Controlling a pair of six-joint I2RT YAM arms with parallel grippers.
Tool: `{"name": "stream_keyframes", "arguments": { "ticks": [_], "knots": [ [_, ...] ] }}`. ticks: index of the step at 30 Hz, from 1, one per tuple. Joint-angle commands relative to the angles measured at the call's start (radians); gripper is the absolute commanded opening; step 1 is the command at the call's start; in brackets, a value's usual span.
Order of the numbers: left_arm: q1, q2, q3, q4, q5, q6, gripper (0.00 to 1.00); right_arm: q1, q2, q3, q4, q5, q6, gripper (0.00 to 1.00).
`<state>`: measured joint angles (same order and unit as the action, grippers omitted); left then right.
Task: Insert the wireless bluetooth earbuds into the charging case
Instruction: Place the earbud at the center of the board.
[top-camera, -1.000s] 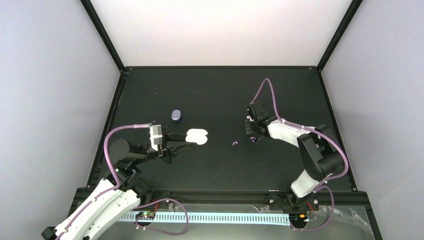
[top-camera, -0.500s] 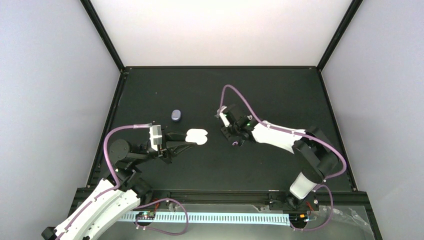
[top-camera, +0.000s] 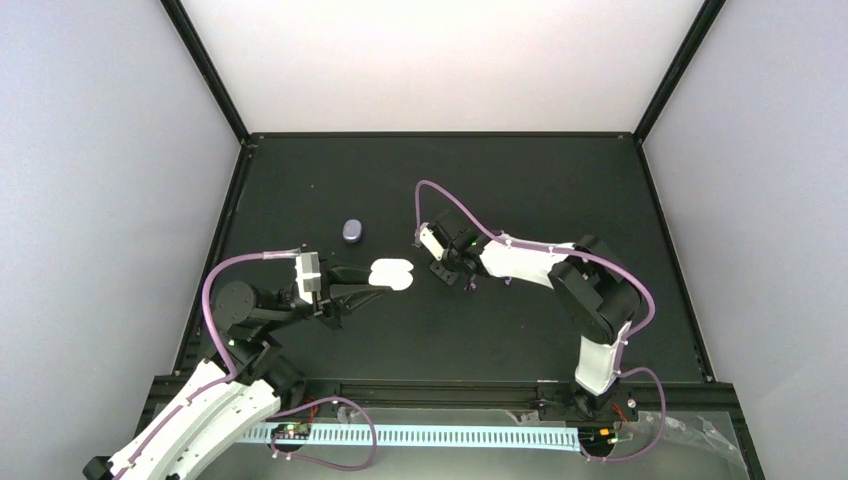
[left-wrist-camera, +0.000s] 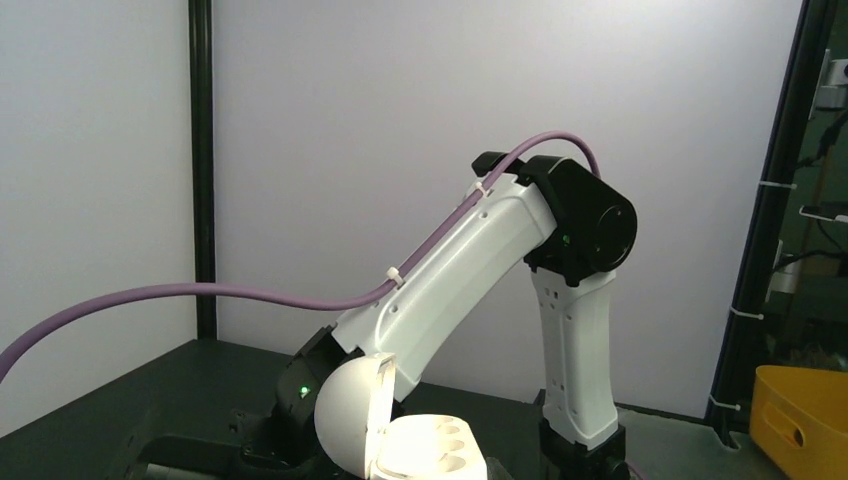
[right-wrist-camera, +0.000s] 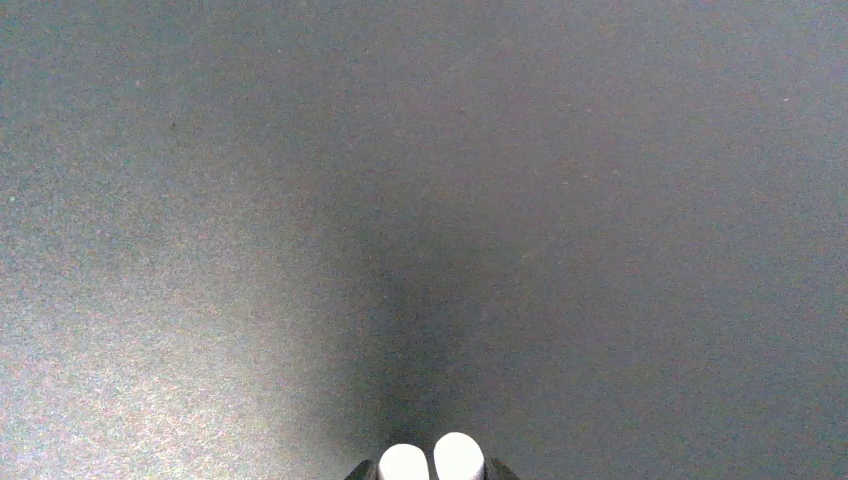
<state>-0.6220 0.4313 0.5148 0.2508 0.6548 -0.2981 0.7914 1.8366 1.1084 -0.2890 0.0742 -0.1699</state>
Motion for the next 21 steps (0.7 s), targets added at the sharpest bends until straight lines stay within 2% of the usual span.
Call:
{"name": "stream_keyframes", "arguments": {
  "ticks": [1,7,11,15,18,21],
  "knots": [
    [0.004,-0.005,0.002,0.004,-0.006,0.009,0.02,0.002,0.008,0.001,-0.014,-0.024,-0.013,0.27],
    [0.005,-0.002,0.002,0.005,-0.009,0.01,0.01,0.004,-0.004,-0.001,-0.017,-0.042,0.015,0.42],
    [0.004,-0.001,0.002,0.005,-0.008,0.008,0.01,-0.001,-0.056,-0.014,0.003,-0.041,0.1,0.54],
    [0.004,-0.003,0.0,0.006,-0.009,0.008,0.01,-0.048,-0.136,-0.059,0.062,-0.037,0.302,0.55],
    [0.004,-0.003,0.001,0.007,-0.011,0.007,0.01,-0.097,-0.191,-0.113,0.096,-0.047,0.527,0.52],
    [0.004,-0.003,0.0,0.009,-0.011,0.004,0.02,-0.11,-0.221,-0.163,0.13,-0.082,0.682,0.49]
  ]
}}
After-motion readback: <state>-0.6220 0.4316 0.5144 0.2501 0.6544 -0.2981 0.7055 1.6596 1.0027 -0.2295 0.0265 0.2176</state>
